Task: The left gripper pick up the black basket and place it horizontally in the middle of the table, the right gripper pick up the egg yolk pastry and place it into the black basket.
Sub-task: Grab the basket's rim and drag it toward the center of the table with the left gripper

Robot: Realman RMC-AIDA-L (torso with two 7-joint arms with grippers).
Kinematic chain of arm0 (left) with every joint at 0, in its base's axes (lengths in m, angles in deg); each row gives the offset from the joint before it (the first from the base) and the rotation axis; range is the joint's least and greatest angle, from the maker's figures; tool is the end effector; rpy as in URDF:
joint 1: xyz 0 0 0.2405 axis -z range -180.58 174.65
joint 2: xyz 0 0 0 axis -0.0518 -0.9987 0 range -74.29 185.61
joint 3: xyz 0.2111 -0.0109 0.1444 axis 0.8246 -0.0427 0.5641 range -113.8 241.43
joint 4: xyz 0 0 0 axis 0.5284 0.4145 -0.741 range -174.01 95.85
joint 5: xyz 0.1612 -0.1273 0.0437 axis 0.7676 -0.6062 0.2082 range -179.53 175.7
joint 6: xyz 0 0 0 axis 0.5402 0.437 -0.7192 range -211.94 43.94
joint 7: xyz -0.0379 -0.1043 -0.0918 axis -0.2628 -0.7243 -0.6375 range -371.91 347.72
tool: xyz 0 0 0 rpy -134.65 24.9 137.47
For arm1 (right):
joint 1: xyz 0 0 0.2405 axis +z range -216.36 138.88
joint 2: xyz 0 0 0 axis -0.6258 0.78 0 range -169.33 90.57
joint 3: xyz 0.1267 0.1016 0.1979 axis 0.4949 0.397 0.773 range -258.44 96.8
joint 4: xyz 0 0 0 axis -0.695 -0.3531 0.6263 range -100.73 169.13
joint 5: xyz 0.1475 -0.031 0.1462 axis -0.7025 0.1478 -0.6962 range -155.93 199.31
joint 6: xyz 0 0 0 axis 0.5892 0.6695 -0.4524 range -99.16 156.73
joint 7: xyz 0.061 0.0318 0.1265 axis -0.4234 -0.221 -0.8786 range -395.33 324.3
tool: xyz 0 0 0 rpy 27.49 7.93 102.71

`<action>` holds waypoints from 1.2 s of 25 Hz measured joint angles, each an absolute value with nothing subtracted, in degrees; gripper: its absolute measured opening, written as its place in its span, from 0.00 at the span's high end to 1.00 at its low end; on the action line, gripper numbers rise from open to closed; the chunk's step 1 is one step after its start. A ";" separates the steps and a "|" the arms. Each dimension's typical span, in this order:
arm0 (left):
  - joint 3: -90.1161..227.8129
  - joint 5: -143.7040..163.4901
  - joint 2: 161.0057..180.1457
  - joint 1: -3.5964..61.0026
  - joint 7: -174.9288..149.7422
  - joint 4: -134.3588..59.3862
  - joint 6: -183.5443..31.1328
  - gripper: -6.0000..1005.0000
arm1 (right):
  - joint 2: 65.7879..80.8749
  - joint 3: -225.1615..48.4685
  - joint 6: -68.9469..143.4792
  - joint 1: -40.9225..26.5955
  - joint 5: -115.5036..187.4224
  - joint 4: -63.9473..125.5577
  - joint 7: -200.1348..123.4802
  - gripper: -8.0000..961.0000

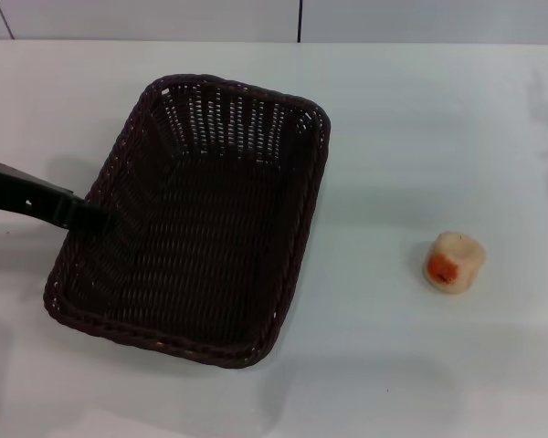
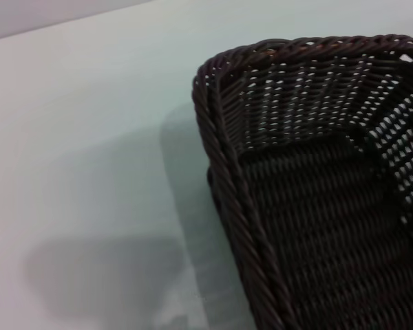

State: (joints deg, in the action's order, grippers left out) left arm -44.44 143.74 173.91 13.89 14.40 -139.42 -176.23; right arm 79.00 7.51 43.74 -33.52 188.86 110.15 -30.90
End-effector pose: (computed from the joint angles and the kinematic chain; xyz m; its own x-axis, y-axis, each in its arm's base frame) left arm -0.2114 0.3114 0.0749 0.6346 0.7679 0.0869 0.6720 -0.4928 -0.5529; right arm 0.2352 0.3704 0.0937 0.8025 0.0867 -0.5903 -0.5904 -0.0273 -0.8066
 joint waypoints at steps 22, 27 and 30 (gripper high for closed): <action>-43.17 144.32 173.91 15.06 15.22 -130.80 -172.99 0.34 | 79.17 8.15 43.75 -33.84 188.86 110.75 -30.85 0.59; -43.18 144.31 173.87 15.04 15.54 -130.11 -172.33 0.35 | 79.18 7.98 43.79 -34.04 188.86 111.13 -30.85 0.59; -43.18 144.38 173.87 15.12 15.52 -129.56 -171.82 0.35 | 79.19 7.97 43.84 -34.08 188.86 111.16 -30.85 0.59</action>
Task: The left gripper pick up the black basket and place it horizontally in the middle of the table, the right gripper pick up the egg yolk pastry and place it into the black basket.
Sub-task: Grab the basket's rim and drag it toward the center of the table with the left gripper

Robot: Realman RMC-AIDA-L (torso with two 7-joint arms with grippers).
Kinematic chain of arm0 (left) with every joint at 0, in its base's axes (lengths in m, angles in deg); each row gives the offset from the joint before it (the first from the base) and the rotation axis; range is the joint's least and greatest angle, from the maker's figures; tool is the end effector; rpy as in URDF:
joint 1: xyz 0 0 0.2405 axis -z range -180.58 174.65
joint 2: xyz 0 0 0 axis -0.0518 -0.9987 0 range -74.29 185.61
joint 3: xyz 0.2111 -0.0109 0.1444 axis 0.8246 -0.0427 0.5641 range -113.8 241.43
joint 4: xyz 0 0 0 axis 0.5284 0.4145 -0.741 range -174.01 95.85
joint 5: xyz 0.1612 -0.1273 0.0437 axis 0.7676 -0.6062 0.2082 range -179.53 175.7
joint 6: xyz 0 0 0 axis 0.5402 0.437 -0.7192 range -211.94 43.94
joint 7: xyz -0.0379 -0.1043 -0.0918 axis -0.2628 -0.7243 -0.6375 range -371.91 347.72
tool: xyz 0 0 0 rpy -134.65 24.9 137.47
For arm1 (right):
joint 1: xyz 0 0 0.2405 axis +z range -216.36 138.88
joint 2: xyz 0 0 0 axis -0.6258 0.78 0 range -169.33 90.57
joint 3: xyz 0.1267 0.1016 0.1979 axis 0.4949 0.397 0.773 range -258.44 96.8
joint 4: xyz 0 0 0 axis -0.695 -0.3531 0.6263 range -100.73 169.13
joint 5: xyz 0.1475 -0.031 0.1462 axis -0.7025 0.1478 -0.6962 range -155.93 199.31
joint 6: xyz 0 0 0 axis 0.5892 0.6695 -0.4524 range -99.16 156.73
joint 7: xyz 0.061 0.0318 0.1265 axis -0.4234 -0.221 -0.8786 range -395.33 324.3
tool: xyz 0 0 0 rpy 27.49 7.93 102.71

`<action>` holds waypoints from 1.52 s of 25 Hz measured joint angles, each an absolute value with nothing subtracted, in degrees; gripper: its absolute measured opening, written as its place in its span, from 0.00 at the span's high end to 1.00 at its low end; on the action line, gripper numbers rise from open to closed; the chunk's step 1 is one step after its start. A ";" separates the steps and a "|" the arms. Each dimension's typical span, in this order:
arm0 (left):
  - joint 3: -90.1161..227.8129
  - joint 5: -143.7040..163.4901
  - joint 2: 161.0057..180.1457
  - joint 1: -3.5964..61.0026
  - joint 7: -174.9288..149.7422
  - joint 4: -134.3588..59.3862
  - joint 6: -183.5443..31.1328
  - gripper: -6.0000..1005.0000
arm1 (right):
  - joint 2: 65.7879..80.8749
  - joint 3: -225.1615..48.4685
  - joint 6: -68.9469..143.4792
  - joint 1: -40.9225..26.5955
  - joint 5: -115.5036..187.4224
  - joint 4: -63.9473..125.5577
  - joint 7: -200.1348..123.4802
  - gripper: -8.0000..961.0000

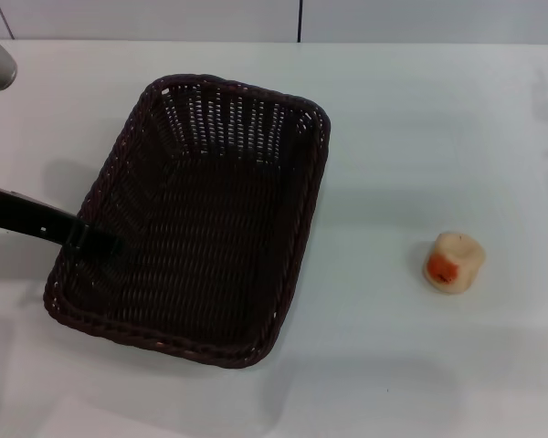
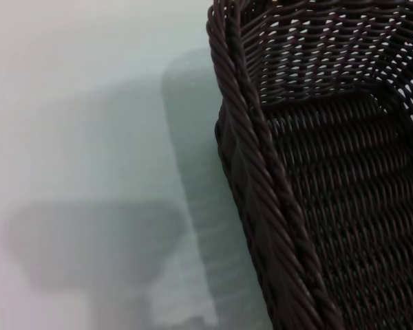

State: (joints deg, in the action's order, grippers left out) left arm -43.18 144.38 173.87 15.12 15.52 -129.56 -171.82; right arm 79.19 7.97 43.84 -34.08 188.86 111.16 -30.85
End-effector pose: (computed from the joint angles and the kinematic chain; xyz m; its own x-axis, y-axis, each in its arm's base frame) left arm -0.2358 0.3195 0.0523 0.5825 0.8109 0.0565 0.7076 -0.4716 -0.5262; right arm 0.2340 0.3686 0.0983 0.7997 0.0989 -0.5922 -0.5938 -0.0161 -0.8045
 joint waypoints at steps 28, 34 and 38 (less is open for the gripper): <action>-38.17 148.80 173.98 15.84 15.24 -130.53 -171.26 0.79 | 79.36 8.40 45.32 -34.13 188.86 110.70 -30.85 0.59; -37.79 148.41 173.93 15.34 16.40 -132.08 -170.59 0.79 | 79.36 8.40 45.32 -34.17 188.85 110.49 -30.85 0.59; -39.29 146.04 173.87 15.30 18.82 -132.40 -169.95 0.79 | 79.36 8.36 45.32 -34.17 188.86 110.48 -30.85 0.59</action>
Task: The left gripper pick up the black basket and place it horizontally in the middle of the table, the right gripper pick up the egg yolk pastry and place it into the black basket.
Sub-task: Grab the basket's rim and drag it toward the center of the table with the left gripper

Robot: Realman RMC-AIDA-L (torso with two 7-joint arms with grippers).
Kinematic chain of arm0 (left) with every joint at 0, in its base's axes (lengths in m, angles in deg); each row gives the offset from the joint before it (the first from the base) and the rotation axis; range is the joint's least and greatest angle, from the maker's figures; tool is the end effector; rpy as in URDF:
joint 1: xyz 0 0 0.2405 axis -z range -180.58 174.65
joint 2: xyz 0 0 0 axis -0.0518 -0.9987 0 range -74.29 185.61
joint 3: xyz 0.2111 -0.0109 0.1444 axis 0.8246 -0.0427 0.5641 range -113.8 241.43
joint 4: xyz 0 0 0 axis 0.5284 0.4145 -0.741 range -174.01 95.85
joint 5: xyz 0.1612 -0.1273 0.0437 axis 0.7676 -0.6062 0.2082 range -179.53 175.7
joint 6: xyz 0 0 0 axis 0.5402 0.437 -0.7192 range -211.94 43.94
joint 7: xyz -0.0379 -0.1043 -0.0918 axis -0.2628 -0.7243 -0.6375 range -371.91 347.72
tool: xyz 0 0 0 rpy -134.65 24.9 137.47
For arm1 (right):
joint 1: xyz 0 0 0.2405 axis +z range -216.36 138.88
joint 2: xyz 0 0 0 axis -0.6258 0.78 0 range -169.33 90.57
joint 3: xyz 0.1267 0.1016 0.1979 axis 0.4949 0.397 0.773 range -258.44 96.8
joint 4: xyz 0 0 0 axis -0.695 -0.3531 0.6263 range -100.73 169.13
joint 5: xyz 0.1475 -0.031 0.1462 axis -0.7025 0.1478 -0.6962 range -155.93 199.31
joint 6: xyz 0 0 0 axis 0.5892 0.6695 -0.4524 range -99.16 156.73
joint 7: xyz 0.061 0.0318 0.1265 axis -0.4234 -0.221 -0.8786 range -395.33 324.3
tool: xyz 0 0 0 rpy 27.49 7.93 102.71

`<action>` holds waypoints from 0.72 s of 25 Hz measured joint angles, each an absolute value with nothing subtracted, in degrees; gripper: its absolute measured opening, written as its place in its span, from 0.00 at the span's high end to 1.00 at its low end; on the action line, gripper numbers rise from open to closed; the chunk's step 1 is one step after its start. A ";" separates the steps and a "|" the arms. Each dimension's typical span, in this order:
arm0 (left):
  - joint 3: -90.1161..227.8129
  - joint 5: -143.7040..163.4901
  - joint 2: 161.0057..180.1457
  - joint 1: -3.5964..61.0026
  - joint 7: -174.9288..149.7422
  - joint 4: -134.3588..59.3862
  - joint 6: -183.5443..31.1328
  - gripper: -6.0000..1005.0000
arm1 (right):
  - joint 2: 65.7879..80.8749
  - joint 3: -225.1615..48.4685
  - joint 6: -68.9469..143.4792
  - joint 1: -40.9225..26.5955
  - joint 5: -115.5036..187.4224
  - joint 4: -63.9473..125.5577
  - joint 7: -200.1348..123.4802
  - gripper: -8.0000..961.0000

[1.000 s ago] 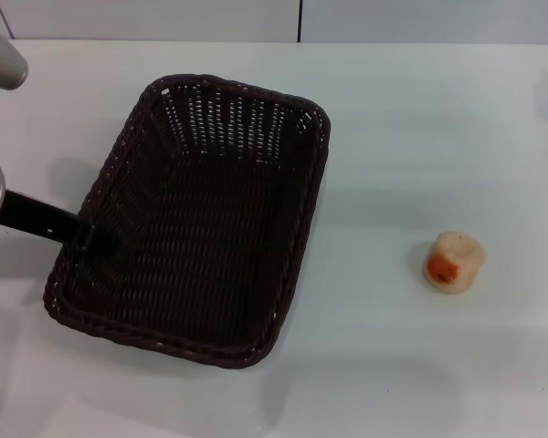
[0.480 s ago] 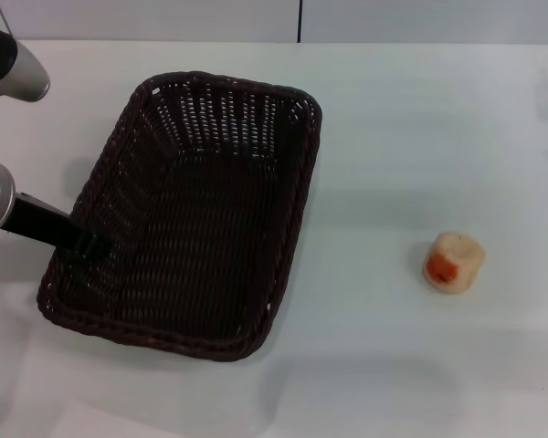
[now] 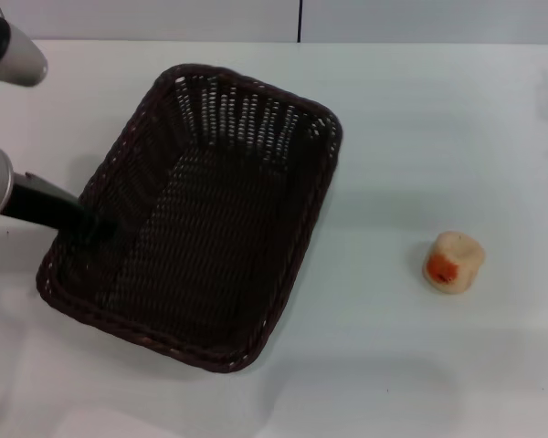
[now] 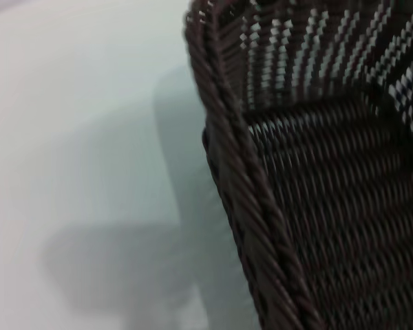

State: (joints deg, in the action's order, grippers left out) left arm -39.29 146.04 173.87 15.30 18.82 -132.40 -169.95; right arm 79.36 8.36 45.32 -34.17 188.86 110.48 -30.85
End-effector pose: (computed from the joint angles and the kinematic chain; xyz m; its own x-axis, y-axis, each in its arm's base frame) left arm -0.2204 0.3237 0.0480 0.6873 0.7264 -0.0030 0.5999 -0.5699 -0.5616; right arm 0.2362 0.3676 0.1001 0.7973 0.1123 -0.5930 -0.5964 -0.0049 -0.8027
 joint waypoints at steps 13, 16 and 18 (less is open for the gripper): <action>-61.05 133.24 173.50 22.60 35.95 -123.55 -175.51 0.83 | 79.37 7.76 44.79 -35.12 188.85 112.15 -30.86 0.60; -63.37 133.11 172.70 24.79 38.38 -120.66 -176.85 0.83 | 79.40 7.69 44.67 -36.13 188.86 113.32 -30.85 0.60; -63.89 133.05 171.73 25.98 39.22 -119.21 -177.38 0.83 | 79.41 7.66 44.60 -36.38 188.85 113.67 -30.86 0.60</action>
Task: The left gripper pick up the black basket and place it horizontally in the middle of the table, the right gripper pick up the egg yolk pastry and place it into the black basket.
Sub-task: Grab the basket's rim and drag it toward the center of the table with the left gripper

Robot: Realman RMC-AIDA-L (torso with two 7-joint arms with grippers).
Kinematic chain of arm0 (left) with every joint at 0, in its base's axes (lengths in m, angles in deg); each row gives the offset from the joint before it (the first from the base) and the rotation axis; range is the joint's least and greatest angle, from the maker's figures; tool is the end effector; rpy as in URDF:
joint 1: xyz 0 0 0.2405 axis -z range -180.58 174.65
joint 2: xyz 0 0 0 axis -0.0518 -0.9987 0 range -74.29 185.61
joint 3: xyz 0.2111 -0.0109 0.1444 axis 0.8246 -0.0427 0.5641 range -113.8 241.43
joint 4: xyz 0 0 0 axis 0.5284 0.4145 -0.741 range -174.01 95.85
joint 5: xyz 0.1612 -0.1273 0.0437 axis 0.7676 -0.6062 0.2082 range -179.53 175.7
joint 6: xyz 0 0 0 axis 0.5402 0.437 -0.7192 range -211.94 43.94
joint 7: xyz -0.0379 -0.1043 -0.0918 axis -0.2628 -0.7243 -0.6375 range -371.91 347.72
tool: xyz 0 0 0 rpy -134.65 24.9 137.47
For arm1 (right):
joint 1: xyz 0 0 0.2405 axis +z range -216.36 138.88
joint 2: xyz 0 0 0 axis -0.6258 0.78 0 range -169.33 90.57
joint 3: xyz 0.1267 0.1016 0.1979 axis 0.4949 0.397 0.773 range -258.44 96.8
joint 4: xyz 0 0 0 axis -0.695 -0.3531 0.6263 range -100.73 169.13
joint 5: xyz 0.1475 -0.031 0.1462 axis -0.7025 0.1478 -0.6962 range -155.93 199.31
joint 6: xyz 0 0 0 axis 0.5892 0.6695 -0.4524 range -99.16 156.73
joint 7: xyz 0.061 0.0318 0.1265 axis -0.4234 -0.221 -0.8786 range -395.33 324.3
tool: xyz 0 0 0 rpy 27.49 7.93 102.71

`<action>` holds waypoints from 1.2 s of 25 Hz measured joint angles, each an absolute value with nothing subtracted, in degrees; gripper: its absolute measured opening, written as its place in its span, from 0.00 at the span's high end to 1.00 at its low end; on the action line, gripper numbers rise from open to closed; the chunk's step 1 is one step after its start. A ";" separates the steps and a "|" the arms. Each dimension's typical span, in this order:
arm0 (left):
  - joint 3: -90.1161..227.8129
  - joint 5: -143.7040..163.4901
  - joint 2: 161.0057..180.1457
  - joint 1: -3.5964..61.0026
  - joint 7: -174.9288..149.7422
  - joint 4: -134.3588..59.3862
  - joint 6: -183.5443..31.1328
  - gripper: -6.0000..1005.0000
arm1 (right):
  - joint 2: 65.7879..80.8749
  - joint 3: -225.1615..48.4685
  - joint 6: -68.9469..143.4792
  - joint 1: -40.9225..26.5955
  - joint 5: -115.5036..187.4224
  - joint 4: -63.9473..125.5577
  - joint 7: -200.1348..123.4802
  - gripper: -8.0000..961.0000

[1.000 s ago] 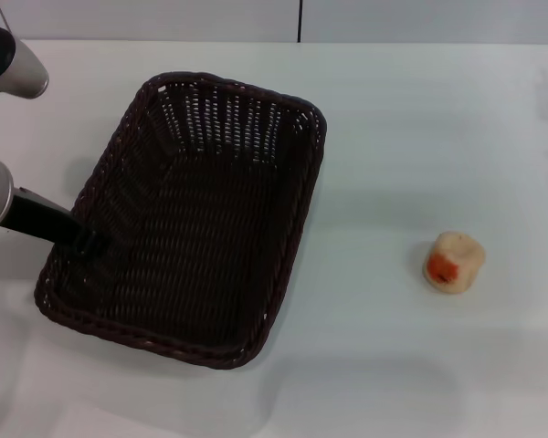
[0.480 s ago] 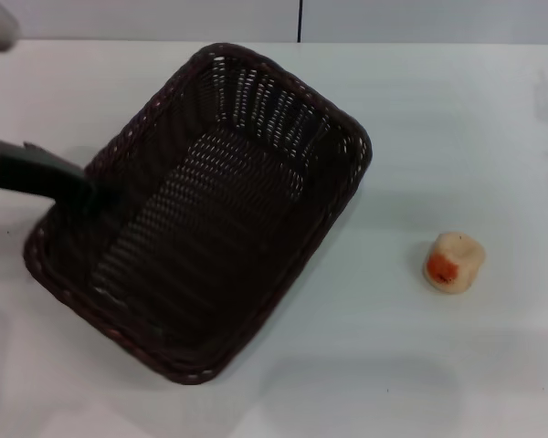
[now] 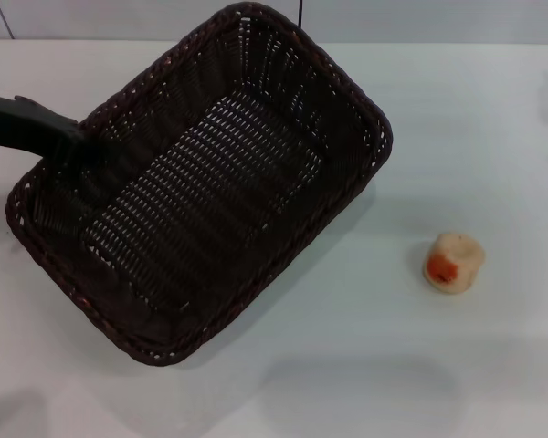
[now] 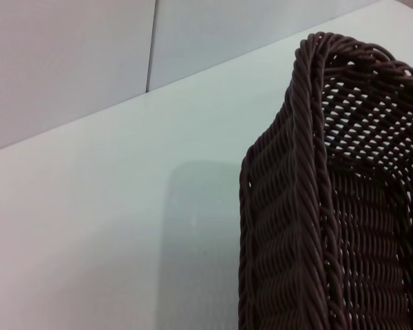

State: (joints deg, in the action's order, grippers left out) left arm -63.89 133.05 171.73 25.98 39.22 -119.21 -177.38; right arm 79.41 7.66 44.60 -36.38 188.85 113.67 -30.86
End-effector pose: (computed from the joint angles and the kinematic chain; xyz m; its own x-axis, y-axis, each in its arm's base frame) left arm -0.2192 0.3562 0.0961 0.7745 0.6126 0.1575 0.6167 -0.6759 -0.4036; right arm 0.2323 0.3596 0.1042 0.7946 0.1222 -0.5947 -0.5989 -0.0027 -0.8008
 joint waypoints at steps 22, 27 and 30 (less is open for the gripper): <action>-70.21 119.23 161.85 35.06 61.51 -96.71 -183.35 0.83 | 79.87 4.72 43.16 -40.59 188.86 119.56 -28.64 0.60; -69.71 119.86 160.75 36.87 67.42 -92.62 -182.93 0.83 | 80.14 3.25 43.66 -42.62 188.85 121.83 -27.93 0.60; -69.68 120.00 161.19 36.93 73.01 -92.45 -183.31 0.83 | 80.16 2.49 43.75 -43.60 188.86 122.63 -27.80 0.60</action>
State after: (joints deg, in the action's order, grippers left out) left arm -69.68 120.00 161.19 36.93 73.01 -92.45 -183.31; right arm 80.16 2.49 43.75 -43.60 188.86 122.63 -27.80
